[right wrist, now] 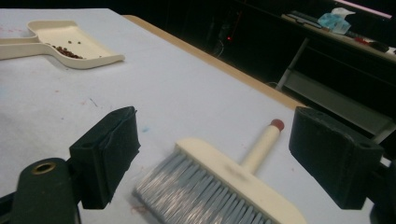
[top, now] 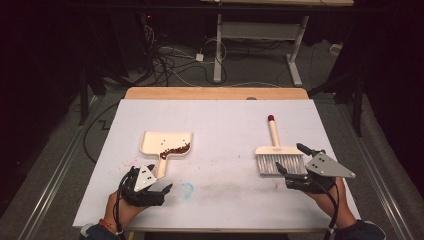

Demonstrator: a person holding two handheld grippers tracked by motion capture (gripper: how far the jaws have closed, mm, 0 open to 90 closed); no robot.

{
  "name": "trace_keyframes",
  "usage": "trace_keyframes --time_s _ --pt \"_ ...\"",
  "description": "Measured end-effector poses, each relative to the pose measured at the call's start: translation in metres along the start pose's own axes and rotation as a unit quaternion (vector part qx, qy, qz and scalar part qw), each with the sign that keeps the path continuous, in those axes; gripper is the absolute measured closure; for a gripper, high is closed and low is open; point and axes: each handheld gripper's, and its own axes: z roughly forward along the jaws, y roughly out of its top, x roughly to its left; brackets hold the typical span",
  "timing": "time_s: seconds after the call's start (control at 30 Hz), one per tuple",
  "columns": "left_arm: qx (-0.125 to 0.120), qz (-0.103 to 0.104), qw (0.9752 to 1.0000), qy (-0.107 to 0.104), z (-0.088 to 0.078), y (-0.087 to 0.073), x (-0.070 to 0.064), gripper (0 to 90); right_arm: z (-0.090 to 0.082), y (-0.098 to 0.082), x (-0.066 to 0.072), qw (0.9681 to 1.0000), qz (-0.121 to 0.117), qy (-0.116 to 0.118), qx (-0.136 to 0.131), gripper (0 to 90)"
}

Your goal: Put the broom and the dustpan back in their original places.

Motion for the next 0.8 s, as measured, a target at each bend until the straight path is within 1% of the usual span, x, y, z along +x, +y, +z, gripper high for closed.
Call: trace_keyframes --time_s 0.1,0.23,0.33,0.4,0.47,0.53,0.6,0.67,0.73,0.8 --pt "-0.003 0.0 1.0 0.003 0.0 0.0 0.0 15.2 -0.002 -0.006 0.0 1.0 -0.001 -0.002 0.008 16.6" --pt "-0.005 -0.002 1.0 0.005 -0.002 0.0 0.0 15.2 -0.004 -0.015 -0.001 0.9999 0.001 0.003 0.014 16.5" --pt "-0.005 -0.004 1.0 0.005 -0.002 0.0 0.0 15.2 -0.006 -0.022 -0.001 0.9998 0.005 0.011 0.014 16.5" --pt "-0.006 -0.006 0.9999 0.006 -0.002 0.0 0.0 15.2 -0.006 -0.026 -0.001 0.9998 0.002 0.013 0.015 16.5" --pt "-0.008 -0.007 0.9999 0.006 -0.002 0.0 0.0 15.2 -0.007 -0.031 -0.001 0.9998 -0.001 0.009 0.018 16.5" --pt "-0.01 -0.009 0.9999 0.007 -0.002 0.0 0.001 15.2 -0.01 -0.036 -0.002 0.9997 0.009 0.015 0.013 16.5" --pt "-0.009 -0.008 0.9999 0.007 -0.002 0.001 0.002 15.2 -0.01 -0.041 -0.002 0.9996 0.009 0.015 0.02 16.6" --pt "-0.011 -0.008 0.9999 0.006 -0.001 0.001 0.002 15.2 -0.012 -0.047 -0.001 0.9994 0.019 0.02 0.021 17.0" --pt "-0.01 -0.006 0.9999 0.006 -0.001 0.001 0.001 15.2 -0.011 -0.053 0.0 0.9991 0.021 0.022 0.03 17.1" --pt "-0.008 -0.004 0.9999 0.006 -0.001 0.001 0.001 15.2 -0.01 -0.056 0.001 0.9989 0.017 0.024 0.038 17.0"
